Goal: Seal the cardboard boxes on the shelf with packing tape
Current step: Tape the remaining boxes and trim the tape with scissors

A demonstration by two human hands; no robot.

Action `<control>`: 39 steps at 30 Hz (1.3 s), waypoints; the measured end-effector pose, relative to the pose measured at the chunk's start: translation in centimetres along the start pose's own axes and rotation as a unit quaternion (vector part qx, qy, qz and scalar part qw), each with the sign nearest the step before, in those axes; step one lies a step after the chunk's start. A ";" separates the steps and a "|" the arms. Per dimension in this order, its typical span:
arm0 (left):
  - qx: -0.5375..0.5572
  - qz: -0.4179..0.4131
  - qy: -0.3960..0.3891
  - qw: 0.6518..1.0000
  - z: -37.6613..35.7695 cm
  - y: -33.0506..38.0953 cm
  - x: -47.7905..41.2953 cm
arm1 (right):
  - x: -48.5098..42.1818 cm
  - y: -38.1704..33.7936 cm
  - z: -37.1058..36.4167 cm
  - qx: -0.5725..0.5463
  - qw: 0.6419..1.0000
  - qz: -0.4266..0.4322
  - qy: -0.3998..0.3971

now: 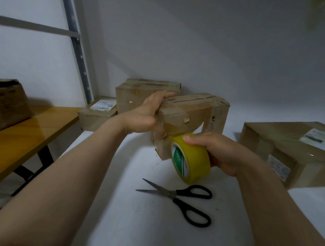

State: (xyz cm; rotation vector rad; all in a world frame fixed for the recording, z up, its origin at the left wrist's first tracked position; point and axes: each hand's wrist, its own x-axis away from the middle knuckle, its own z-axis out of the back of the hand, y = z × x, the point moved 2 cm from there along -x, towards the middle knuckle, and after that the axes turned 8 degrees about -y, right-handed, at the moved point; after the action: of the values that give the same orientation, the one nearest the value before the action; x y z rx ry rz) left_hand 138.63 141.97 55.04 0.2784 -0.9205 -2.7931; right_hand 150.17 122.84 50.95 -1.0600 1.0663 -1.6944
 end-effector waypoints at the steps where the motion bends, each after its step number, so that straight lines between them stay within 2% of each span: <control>1: 0.023 -0.012 0.019 0.999 -0.5 -0.5 0.1 | -0.1 0.1 0.0 -0.006 1.000 -0.005 0.003; 5: 0.102 -0.033 0.088 0.990 -3.5 -2.6 0.8 | -0.2 0.3 -0.2 -0.042 0.999 -0.008 0.008; 8: 0.163 -0.063 0.111 0.978 -4.8 -3.2 0.8 | -0.2 0.3 -0.3 -0.050 0.999 0.001 0.011; 14: 0.200 -0.052 0.148 0.967 -4.3 -4.3 0.4 | -0.1 -0.2 -0.7 -0.021 0.999 0.049 0.006; 19: 0.324 -0.063 0.152 0.932 -3.7 -4.0 0.6 | 0.1 -0.8 -0.7 -0.041 0.986 0.160 0.013; 23: 0.409 -0.001 0.130 0.903 -3.9 -4.3 0.9 | 0.5 -1.5 -0.7 -0.124 0.948 0.293 0.000; 27: 0.467 0.041 0.098 0.878 -4.3 -4.7 1.4 | 0.7 -2.0 -1.4 -0.155 0.922 0.354 -0.004; 31: 0.476 0.057 0.088 0.873 -4.3 -4.7 1.7 | 0.5 -2.0 -1.8 -0.162 0.918 0.363 0.014; 34: 0.482 0.065 0.091 0.869 -4.4 -4.6 1.6 | 0.5 -1.9 -1.3 -0.123 0.933 0.337 0.026; 39: 0.481 0.071 0.097 0.868 -4.4 -4.6 1.6 | 1.3 -1.7 -0.5 -0.057 0.961 0.263 -0.072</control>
State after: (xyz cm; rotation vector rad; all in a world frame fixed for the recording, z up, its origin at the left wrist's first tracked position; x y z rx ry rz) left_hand 137.61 142.73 48.61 0.5682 -2.0891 -1.8920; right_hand 148.98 122.21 52.65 -0.8559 1.2290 -1.1265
